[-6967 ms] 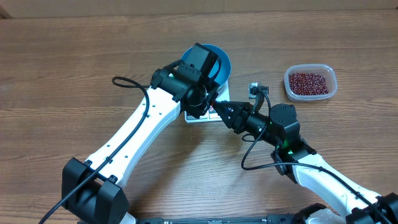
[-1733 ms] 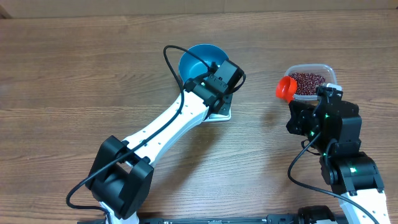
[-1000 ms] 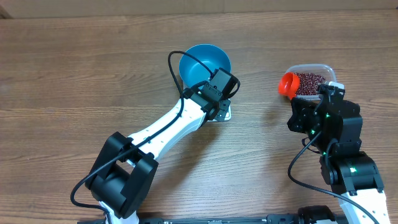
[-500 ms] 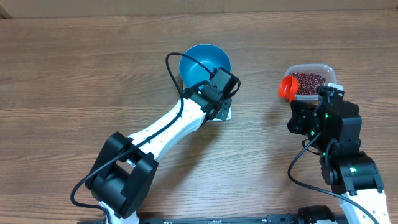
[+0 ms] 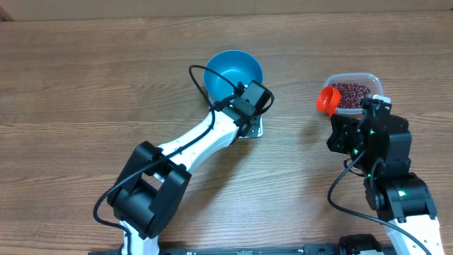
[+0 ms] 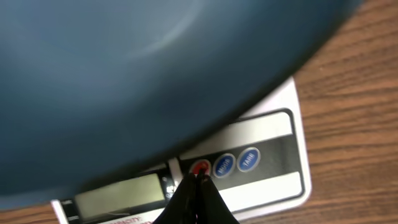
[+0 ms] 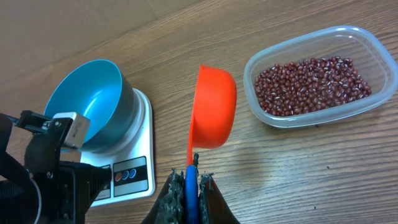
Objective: Scoop item into bowl and weigh 150g on scale
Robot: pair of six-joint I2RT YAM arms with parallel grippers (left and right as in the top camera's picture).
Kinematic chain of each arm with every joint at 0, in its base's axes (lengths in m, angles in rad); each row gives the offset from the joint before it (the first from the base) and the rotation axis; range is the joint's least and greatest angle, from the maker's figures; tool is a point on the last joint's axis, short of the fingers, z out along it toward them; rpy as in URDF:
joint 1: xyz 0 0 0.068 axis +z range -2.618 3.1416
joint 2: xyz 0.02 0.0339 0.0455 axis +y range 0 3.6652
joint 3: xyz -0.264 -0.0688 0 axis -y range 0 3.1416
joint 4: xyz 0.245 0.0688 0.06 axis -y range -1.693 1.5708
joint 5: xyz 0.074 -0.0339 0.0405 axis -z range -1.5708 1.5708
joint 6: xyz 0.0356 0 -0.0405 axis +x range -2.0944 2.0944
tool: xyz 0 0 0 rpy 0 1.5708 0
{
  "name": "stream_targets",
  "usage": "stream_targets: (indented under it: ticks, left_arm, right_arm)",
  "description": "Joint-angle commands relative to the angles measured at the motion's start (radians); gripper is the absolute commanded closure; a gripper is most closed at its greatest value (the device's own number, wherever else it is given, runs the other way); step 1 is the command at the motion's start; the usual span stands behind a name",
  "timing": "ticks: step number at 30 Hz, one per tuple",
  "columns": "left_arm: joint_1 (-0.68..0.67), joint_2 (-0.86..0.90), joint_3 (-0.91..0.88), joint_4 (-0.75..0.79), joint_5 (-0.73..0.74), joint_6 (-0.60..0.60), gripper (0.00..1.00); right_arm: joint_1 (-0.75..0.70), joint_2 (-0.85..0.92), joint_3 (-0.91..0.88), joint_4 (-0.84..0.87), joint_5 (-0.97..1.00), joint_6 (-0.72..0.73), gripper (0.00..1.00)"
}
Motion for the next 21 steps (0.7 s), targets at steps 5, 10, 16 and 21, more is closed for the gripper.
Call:
stream_targets:
  ticks: [5,10,16,21]
  left_arm:
    - [0.005,0.042,-0.003,0.025,-0.031,-0.020,0.96]
    - [0.005,0.047,-0.003,0.024,-0.030,-0.020,0.96]
    - [0.005,0.047,-0.003,0.035,-0.009,-0.020,0.96]
    - [0.005,0.051,-0.003,0.040,-0.009,-0.020,0.96]
  right_arm:
    - [-0.005,-0.001,0.024,0.006,0.010,-0.007,0.96]
    - [-0.005,-0.001,0.024,0.009,0.010,-0.007,0.96]
    - [-0.005,-0.001,0.024,0.014,0.010,-0.007,0.96]
    - [-0.005,-0.001,0.024,0.014,0.010,-0.007,0.96]
